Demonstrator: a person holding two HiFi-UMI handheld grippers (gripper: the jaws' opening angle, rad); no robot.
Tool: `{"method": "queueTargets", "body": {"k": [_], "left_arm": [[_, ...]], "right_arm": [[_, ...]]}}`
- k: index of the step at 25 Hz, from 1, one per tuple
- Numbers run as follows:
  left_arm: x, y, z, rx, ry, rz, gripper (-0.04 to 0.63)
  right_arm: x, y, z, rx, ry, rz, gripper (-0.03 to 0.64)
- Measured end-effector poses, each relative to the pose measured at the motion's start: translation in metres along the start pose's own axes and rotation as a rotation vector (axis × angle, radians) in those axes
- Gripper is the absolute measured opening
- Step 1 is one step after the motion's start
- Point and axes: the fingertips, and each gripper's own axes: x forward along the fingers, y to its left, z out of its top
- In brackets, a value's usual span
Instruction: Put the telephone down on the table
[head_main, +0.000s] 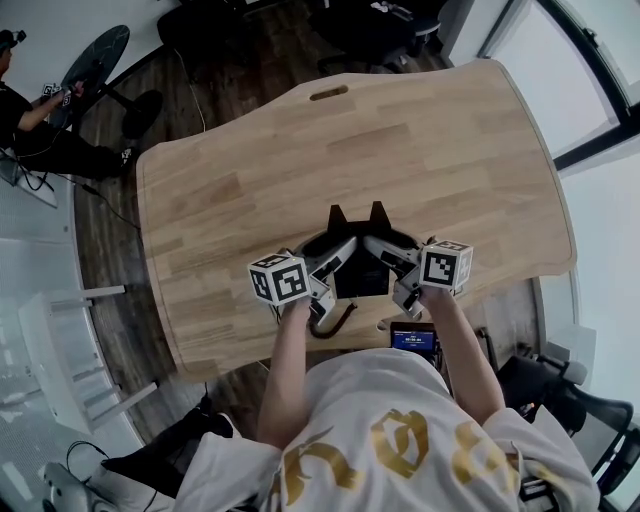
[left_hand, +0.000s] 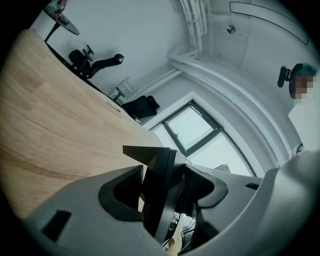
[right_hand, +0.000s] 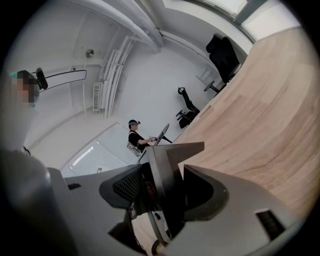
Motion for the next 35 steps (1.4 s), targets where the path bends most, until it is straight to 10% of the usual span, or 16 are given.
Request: {"method": "queueTargets", "body": {"k": [35], "left_arm": [[0.039,0.094,0.008,-0.208,0.008,0.053,0.241]], "right_arm": [[0.059,-0.084,0.007,0.109,0.147,-0.067,0.235]]}}
